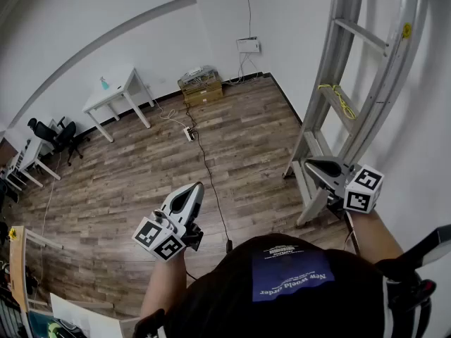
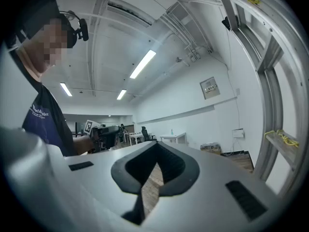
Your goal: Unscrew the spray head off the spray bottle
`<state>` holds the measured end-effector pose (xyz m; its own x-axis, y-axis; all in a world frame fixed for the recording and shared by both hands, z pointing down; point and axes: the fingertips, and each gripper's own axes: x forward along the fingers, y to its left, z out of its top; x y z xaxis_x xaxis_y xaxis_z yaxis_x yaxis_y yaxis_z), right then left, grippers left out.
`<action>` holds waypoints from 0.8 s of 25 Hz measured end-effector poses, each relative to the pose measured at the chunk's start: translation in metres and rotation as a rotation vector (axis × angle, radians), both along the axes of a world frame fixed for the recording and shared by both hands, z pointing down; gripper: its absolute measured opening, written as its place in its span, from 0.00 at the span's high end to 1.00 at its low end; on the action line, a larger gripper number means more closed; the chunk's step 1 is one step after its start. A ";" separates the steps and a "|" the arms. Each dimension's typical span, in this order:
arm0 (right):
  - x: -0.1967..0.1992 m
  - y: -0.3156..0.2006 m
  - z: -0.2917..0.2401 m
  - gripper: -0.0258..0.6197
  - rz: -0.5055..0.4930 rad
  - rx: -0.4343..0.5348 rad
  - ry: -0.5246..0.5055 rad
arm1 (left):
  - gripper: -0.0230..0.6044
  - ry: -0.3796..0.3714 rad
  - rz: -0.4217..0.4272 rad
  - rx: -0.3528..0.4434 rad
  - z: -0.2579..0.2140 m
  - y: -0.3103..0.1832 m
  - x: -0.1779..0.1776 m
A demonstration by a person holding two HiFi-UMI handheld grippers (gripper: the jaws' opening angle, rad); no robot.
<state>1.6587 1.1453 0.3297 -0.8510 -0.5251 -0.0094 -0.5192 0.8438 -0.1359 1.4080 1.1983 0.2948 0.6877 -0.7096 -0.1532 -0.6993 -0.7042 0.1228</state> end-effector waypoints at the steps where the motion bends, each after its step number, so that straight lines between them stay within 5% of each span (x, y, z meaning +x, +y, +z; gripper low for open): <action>1: 0.008 -0.001 0.000 0.97 -0.007 0.002 0.004 | 0.96 -0.001 0.005 -0.003 0.001 -0.003 0.010; 11: 0.067 -0.019 0.011 0.97 -0.006 -0.022 0.017 | 0.96 -0.015 0.059 -0.037 0.009 -0.028 0.089; 20: 0.049 -0.062 0.034 0.97 -0.029 -0.051 0.032 | 0.96 -0.037 0.092 -0.058 0.025 -0.065 0.086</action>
